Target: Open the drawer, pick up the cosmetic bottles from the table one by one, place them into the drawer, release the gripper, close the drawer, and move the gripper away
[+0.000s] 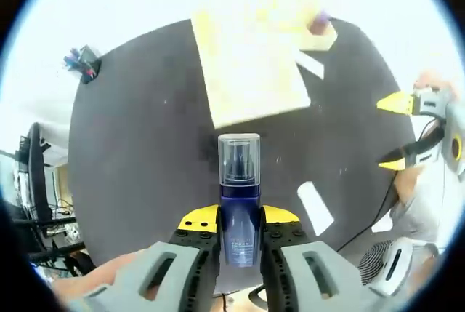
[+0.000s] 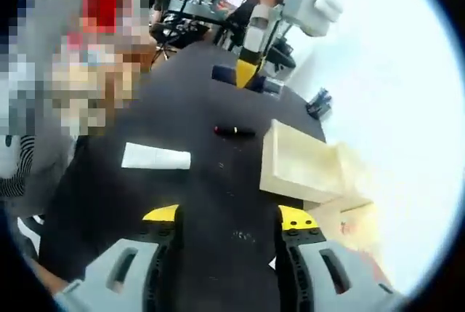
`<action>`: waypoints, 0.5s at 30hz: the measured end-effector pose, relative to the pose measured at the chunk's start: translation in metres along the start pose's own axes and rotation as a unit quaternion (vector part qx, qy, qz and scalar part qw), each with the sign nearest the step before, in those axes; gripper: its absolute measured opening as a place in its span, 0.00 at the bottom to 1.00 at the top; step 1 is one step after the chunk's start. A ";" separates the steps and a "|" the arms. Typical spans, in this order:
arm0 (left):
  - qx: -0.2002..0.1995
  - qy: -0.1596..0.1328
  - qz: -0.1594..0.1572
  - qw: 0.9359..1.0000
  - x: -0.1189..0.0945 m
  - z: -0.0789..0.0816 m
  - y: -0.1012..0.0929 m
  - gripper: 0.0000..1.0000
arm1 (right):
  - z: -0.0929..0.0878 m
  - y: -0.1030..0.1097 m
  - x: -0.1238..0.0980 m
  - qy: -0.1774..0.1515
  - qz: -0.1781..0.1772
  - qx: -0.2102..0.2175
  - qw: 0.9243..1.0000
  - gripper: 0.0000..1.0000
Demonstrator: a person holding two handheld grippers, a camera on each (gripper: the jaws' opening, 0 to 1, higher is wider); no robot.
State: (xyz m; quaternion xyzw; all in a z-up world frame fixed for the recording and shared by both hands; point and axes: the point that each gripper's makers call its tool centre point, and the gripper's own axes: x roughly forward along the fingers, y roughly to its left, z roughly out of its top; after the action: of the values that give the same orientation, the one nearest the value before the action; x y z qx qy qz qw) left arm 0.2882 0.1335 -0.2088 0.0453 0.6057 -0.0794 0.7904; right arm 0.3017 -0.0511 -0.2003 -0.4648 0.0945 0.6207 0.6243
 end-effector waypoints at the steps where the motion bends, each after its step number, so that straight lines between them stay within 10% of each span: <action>1: 0.000 -0.004 0.000 1.000 -0.001 0.005 0.000 0.15 | -0.001 -0.001 0.000 0.000 -0.002 0.003 1.000 0.48; 15: 0.000 -0.020 -0.004 1.000 0.014 0.068 -0.009 0.15 | -0.025 -0.037 -0.001 0.016 -0.075 0.045 0.996 0.49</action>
State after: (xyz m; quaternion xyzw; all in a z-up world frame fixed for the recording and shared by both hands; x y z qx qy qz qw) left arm 0.3551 0.1119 -0.2040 0.0416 0.5902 -0.0833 0.8019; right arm 0.3454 -0.0617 -0.1966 -0.4522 0.0970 0.5598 0.6875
